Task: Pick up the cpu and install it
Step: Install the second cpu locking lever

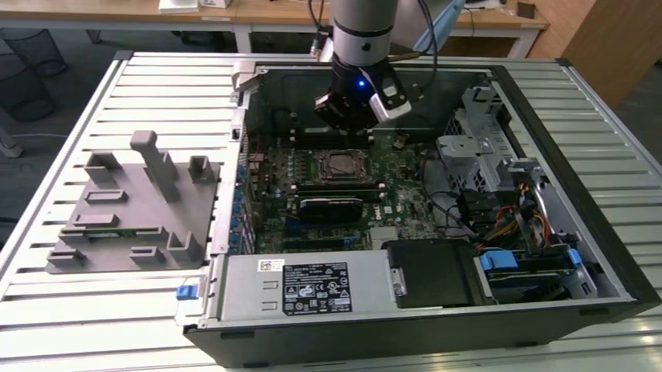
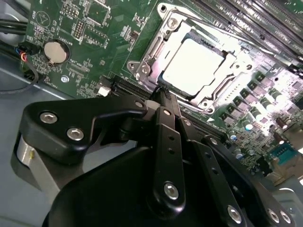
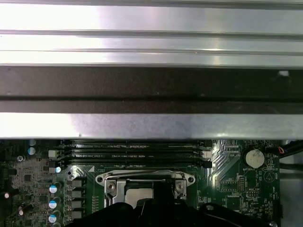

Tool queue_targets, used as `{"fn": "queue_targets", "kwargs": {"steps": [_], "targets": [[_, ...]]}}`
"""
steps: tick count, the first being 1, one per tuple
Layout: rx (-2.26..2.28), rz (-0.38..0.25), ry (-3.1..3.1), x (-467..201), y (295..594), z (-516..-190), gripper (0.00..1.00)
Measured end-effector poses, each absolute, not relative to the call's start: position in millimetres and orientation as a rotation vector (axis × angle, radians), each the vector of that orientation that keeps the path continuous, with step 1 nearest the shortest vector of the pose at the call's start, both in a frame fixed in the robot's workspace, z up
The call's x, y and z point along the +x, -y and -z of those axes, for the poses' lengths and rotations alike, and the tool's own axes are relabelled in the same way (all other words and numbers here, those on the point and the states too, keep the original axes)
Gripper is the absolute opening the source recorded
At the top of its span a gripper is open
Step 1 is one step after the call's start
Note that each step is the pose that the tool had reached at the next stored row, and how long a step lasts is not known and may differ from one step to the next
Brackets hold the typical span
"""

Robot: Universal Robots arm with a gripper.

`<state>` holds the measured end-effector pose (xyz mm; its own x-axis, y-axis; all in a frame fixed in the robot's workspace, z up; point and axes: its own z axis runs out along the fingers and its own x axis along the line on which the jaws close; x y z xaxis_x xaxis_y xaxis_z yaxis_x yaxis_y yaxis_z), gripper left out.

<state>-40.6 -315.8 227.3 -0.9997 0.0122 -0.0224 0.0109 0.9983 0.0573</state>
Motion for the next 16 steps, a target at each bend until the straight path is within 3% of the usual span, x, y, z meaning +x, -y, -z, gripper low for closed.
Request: {"fn": "queue_targets", "kwargs": {"steps": [16], "targets": [[0.018, -0.089, -3.117, -40.5, 322.3, -227.3, 0.11]]}}
